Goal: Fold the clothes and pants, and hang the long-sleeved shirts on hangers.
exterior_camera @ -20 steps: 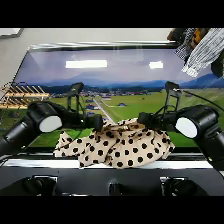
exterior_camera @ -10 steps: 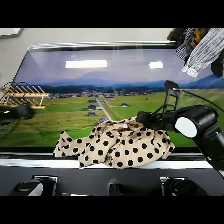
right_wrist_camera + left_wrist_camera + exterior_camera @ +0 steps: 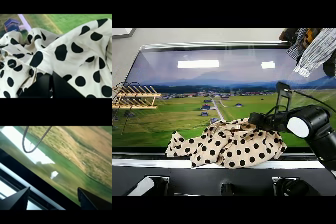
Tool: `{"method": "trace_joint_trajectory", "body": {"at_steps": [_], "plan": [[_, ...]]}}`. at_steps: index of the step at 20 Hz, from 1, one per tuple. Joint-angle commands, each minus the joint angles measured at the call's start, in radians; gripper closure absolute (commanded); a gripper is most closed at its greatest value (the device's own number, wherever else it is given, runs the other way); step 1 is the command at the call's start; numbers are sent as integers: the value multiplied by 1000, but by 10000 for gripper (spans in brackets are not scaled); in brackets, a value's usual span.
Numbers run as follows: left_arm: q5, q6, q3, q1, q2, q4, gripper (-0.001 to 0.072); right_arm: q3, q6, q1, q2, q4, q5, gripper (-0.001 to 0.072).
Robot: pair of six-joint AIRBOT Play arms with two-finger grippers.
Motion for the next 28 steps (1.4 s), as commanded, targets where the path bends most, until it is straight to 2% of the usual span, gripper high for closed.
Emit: {"method": "trace_joint_trajectory", "body": {"at_steps": [1,3,8,11,14,17,28], "plan": [[9,248,31,137,-189,-133,30,0,-6,0,-1,-2,2,690],[42,329,35,146,-250,-133,30,0,-6,0,-1,-2,2,690],[259,443,35,142,-299,-134,32,0,-6,0,-1,-2,2,690],[288,555,35,142,-332,-134,36,0,-6,0,-1,-5,2,690],[289,610,35,140,-377,-133,37,0,-6,0,-1,-11,2,690],[325,617,35,124,-415,-133,38,0,-6,0,-1,-11,3,690],[320,616,32,71,-475,-134,42,0,-6,0,-1,-29,21,689]]}}
